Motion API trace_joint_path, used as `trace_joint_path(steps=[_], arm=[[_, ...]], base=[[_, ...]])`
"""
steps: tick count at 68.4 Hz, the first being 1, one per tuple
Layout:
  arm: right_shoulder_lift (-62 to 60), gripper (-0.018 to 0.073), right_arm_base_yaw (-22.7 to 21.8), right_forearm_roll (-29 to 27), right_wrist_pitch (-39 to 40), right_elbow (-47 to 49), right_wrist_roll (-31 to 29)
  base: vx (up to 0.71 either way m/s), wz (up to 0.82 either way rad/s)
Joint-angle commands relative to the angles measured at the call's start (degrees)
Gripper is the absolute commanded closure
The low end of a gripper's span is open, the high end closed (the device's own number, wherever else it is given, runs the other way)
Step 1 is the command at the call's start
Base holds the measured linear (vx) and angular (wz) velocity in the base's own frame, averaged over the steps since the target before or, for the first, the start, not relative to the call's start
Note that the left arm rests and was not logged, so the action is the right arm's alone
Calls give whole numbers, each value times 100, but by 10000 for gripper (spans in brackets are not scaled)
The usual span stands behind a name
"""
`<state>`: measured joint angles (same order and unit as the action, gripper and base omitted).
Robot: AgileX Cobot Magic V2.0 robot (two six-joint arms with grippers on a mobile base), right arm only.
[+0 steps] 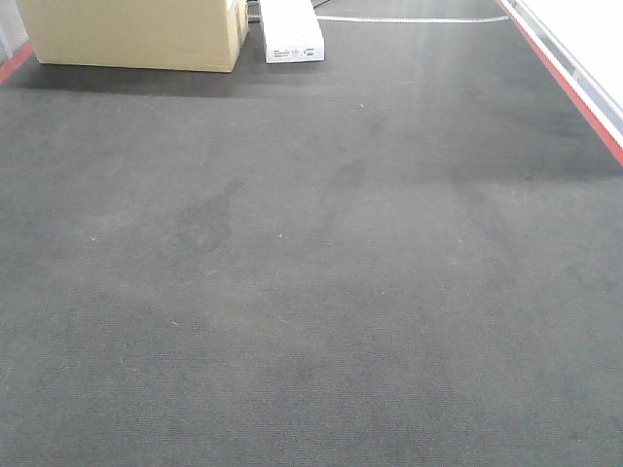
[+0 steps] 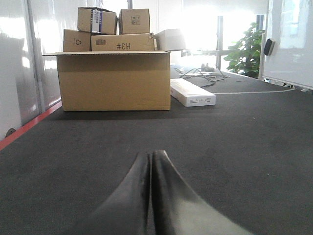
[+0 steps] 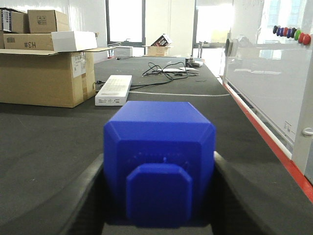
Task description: Pour parts from conveyor to right shelf
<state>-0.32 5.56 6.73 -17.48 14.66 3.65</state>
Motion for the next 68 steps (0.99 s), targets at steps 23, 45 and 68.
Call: trace_joint_path(steps=[23, 45, 68], arm=[[72, 499, -16, 41, 513, 148, -29], [72, 499, -16, 41, 513, 148, -29], [72, 499, -16, 41, 513, 148, -29]], base=[[-6, 4], [-25, 8], [-34, -14]])
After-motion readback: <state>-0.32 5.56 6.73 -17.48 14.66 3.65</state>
